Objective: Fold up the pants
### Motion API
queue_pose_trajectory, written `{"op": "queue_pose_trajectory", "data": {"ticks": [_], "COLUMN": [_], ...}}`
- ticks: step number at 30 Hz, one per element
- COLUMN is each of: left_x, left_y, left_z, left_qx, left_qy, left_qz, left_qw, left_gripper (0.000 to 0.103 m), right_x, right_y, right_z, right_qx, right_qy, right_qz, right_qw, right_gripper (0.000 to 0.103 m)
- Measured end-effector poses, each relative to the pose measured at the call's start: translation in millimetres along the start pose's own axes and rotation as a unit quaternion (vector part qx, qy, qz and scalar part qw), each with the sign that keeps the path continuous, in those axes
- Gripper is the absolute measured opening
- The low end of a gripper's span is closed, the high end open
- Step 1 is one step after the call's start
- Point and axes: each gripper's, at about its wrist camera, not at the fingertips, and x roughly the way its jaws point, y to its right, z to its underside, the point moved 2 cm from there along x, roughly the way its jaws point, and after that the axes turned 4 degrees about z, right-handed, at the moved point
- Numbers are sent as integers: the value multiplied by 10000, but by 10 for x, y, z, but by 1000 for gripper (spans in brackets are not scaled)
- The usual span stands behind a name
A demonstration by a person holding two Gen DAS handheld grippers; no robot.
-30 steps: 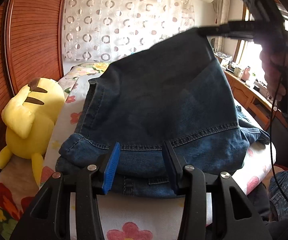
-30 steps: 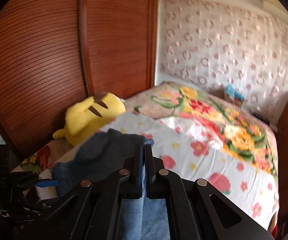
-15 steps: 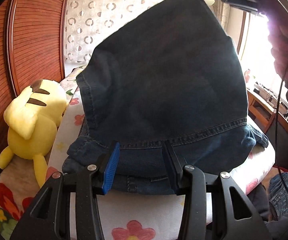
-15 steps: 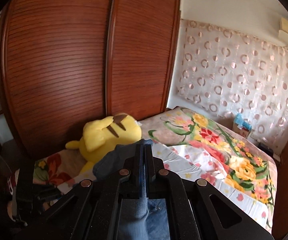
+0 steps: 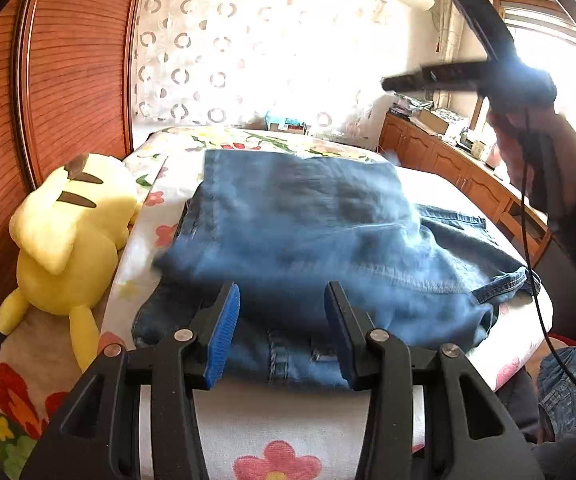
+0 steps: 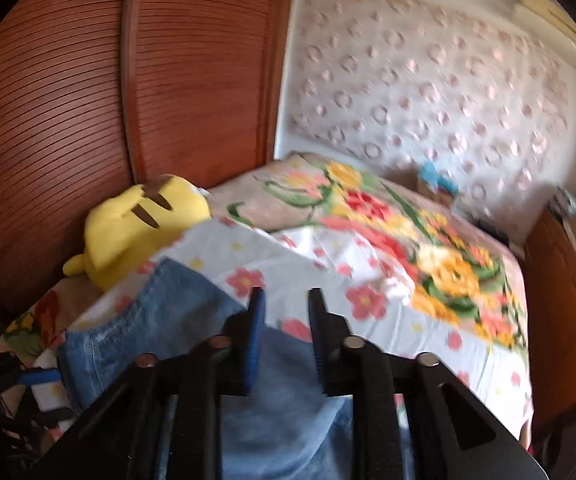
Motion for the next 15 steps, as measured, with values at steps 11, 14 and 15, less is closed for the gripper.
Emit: {"op": "queue_pose_trajectory", "data": {"ticks": [11, 14, 15], "left_x": [-32, -20, 12], "left_y": [-147, -234, -267], "left_z": [-117, -196, -222], "left_qx": [-67, -87, -79], "left_qy": [162, 262, 257], "left_qz": [-276, -419, -488], "left_qw": [9995, 9987, 9984], "left_gripper": [66, 66, 66], "right_x": [-108, -28, 15], "right_y": [304, 438, 487], "right_z": [1043, 1340, 1436], "right_qx": [448, 745, 886], "right_qy": [-346, -587, -676], "right_qz": [-202, -80, -88], "right_qw": [9982, 9955, 9937], "right_gripper": [41, 41, 41]}}
